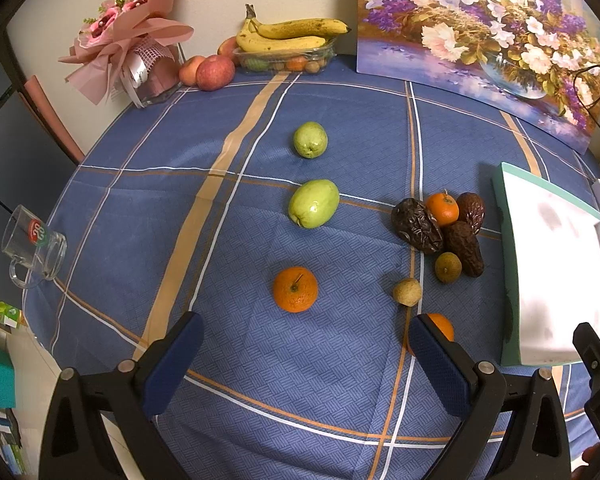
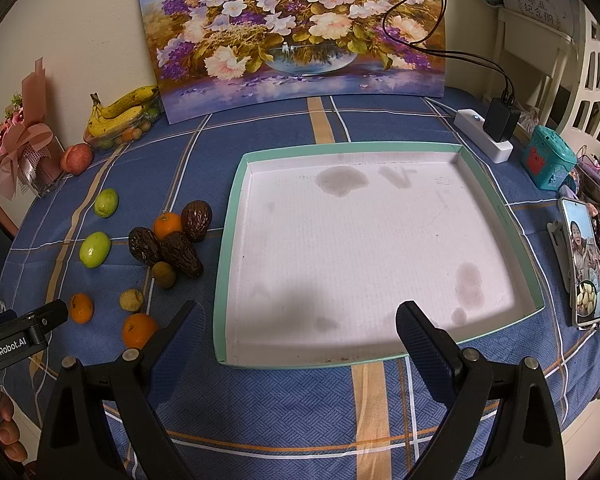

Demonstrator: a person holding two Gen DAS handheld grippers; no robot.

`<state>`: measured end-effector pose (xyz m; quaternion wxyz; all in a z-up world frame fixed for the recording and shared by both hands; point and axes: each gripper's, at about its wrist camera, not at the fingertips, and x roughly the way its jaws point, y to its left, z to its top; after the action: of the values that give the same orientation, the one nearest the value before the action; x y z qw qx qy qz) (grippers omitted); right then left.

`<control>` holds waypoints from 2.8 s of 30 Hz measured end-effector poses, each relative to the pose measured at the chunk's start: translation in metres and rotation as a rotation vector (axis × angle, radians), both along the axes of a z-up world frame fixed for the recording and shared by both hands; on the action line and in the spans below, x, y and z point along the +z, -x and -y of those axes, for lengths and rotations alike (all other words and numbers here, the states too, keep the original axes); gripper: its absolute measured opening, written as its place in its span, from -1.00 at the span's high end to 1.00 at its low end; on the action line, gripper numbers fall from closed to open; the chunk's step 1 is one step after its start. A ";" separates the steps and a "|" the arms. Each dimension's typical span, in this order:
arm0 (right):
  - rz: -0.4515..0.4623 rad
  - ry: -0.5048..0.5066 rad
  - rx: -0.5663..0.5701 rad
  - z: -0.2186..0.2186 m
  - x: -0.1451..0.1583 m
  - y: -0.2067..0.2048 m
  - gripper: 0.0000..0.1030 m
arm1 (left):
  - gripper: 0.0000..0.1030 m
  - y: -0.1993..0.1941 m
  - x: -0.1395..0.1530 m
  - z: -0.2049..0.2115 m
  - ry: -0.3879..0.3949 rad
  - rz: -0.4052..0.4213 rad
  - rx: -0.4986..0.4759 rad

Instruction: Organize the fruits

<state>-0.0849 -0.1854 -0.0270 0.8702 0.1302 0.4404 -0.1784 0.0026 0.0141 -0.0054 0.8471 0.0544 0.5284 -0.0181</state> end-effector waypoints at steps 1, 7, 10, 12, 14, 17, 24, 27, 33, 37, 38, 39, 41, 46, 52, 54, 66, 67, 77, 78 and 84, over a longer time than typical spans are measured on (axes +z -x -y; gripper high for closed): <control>0.000 0.000 0.000 0.000 0.000 0.000 -0.87 | -1.00 0.000 0.000 0.000 0.000 0.000 0.000; 0.000 0.000 0.000 0.000 0.000 0.000 -0.87 | -1.00 0.000 0.000 0.000 0.000 0.000 0.000; 0.000 0.000 0.000 0.000 0.000 0.000 -0.87 | -1.00 0.000 0.000 0.000 0.001 0.000 0.000; 0.000 0.000 0.000 0.000 0.000 0.000 -0.87 | -1.00 0.000 0.000 0.000 0.001 -0.001 0.000; 0.000 0.000 0.000 0.000 0.000 0.000 -0.87 | -1.00 0.000 0.000 0.000 0.001 -0.001 0.000; 0.000 0.000 0.000 0.000 0.000 0.000 -0.87 | -1.00 0.000 0.000 0.000 0.001 -0.001 0.000; -0.001 0.000 0.000 0.000 0.000 0.000 -0.87 | -1.00 0.000 0.000 0.000 0.001 -0.001 -0.001; -0.001 0.000 0.000 0.000 -0.001 0.000 -0.87 | -1.00 0.000 0.000 0.000 0.001 -0.001 -0.001; -0.001 0.000 0.000 0.000 -0.001 0.000 -0.87 | -1.00 0.000 0.000 -0.001 0.010 -0.004 0.001; 0.008 0.000 0.009 -0.001 0.001 -0.001 -0.87 | -1.00 -0.005 0.003 -0.006 0.058 0.017 0.015; 0.017 -0.002 0.013 -0.002 0.001 -0.002 -0.87 | -1.00 -0.007 0.005 -0.010 0.082 0.025 0.028; 0.033 -0.007 0.028 -0.004 0.004 -0.003 -0.87 | -1.00 -0.010 0.006 -0.015 0.111 0.034 0.045; 0.055 -0.016 0.054 -0.008 0.005 -0.008 -0.87 | -1.00 -0.015 0.008 -0.021 0.153 0.048 0.068; 0.090 -0.037 0.119 -0.020 0.014 -0.027 -0.87 | -1.00 -0.030 0.012 -0.035 0.181 0.097 0.111; 0.098 -0.065 0.206 -0.037 0.018 -0.049 -0.86 | -1.00 -0.040 0.003 -0.052 0.246 0.035 0.138; 0.087 -0.071 0.244 -0.046 0.017 -0.057 -0.81 | -1.00 -0.044 -0.001 -0.058 0.238 0.016 0.162; -0.125 -0.147 0.422 -0.093 -0.037 -0.084 -0.24 | -0.75 -0.058 -0.046 -0.057 0.257 -0.174 0.178; -0.147 -0.145 0.429 -0.095 -0.043 -0.086 -0.24 | -0.72 -0.059 -0.050 -0.056 0.256 -0.192 0.176; -0.261 -0.123 0.467 -0.109 -0.075 -0.094 -0.20 | -0.52 -0.066 -0.076 -0.050 0.236 -0.280 0.176; -0.270 -0.122 0.467 -0.109 -0.078 -0.094 -0.16 | -0.49 -0.067 -0.076 -0.050 0.232 -0.276 0.176; -0.266 -0.122 0.468 -0.109 -0.080 -0.093 0.00 | -0.23 -0.070 -0.077 -0.051 0.241 -0.276 0.181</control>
<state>0.0082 -0.0762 -0.1066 0.8129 0.0527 0.5787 0.0391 0.0729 0.0649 -0.0819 0.7652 -0.0983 0.6362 -0.0121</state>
